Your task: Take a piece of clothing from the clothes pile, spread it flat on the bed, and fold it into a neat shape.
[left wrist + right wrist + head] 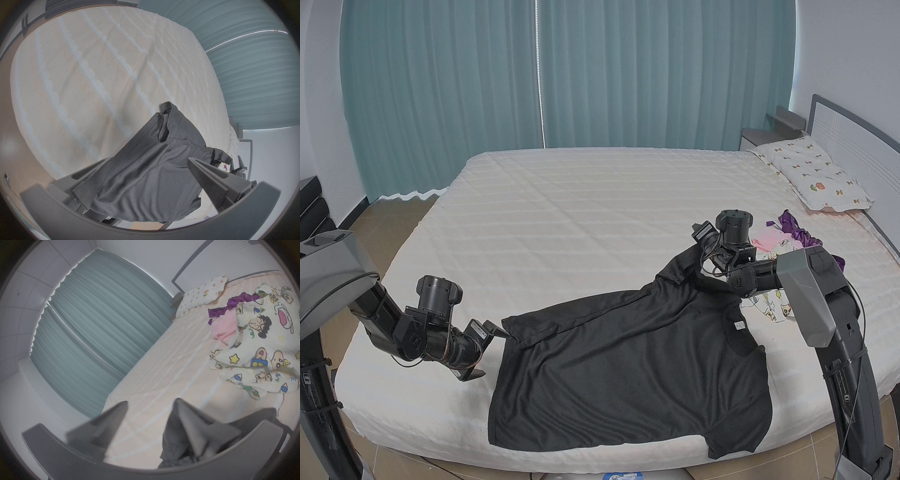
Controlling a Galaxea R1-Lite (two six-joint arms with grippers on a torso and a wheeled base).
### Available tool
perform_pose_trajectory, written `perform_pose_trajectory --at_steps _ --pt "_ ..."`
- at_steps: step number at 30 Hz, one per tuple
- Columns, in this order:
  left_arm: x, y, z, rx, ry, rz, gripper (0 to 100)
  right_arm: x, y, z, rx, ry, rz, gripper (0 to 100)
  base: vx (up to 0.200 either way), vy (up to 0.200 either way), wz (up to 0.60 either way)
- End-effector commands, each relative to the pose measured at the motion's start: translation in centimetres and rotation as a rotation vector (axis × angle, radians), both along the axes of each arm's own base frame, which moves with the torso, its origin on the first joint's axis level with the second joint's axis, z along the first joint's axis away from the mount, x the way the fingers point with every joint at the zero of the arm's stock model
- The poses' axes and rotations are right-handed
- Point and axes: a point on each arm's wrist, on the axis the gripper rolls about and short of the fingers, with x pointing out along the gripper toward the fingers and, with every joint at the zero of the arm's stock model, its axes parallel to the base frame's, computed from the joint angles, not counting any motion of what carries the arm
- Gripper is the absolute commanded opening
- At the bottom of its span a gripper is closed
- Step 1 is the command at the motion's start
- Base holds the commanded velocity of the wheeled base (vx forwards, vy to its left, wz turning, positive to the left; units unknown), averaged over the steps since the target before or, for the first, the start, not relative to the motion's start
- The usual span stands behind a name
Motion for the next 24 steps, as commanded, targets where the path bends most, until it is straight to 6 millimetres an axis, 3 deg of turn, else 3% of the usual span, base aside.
perform_pose_trajectory --at_steps 1,8,11,15,19,24 --pt "0.0 0.0 -0.1 0.000 0.002 0.000 100 0.2 -1.0 0.1 -0.003 0.005 -0.016 100 0.000 0.000 0.00" --pt "0.0 0.0 0.0 -0.006 0.001 0.009 100 0.4 -3.2 -1.5 -0.067 0.097 -0.045 100 0.000 0.000 0.00" --pt "0.0 0.0 0.0 -0.006 0.001 0.009 100 0.6 -5.4 -2.1 -0.112 0.111 -0.078 100 0.000 0.000 0.00" --pt "0.0 0.0 0.0 -0.006 0.002 0.009 100 0.4 -6.3 -3.0 -0.119 0.144 -0.089 100 0.000 0.000 0.00" --pt "0.0 -0.1 0.0 -0.006 0.002 0.007 100 -0.1 -6.5 -3.4 -0.124 0.176 -0.082 100 0.000 0.000 0.00" --pt "0.0 0.0 0.0 -0.006 0.001 0.009 100 -2.6 -3.8 -3.1 -0.116 0.260 0.025 100 0.000 0.000 0.00"
